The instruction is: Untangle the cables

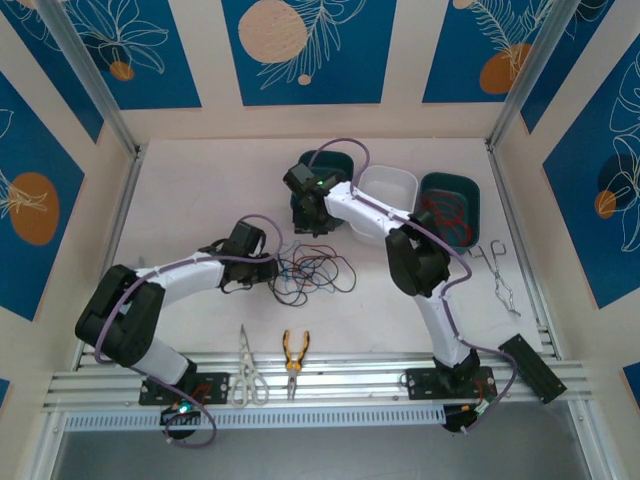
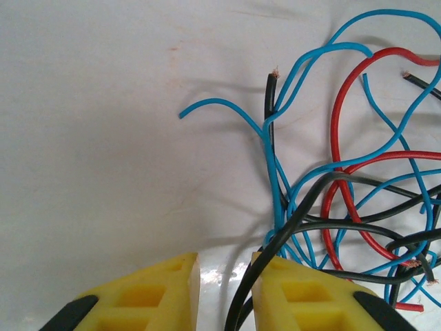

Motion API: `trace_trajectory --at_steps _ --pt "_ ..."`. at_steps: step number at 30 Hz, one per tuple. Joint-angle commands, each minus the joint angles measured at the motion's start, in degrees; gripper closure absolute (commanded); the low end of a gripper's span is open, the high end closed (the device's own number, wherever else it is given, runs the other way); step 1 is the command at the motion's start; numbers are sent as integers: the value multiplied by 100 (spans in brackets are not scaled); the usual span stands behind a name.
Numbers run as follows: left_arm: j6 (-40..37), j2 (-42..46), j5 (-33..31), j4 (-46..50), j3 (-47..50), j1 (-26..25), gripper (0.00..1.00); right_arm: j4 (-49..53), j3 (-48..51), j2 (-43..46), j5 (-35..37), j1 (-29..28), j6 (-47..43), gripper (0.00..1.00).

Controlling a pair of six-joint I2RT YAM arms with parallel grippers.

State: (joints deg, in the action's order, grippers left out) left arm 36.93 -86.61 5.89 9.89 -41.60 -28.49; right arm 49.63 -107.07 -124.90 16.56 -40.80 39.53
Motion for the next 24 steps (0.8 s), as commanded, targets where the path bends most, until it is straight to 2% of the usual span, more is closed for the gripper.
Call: trace_trajectory --at_steps 1,7,14,19,24 --pt "-151 161 -138 122 115 99 76 61 503 889 58 -44 190 62" --pt "-214 244 -278 355 177 114 80 27 1449 1341 -193 146 650 66" --pt "-409 629 -709 856 291 177 80 -140 1885 1199 -324 186 711 68" --pt "-495 799 -1015 1047 246 208 67 -290 1975 967 -520 130 490 68" --pt "-303 734 -1138 1014 103 220 59 -449 2343 996 -678 -33 319 68"
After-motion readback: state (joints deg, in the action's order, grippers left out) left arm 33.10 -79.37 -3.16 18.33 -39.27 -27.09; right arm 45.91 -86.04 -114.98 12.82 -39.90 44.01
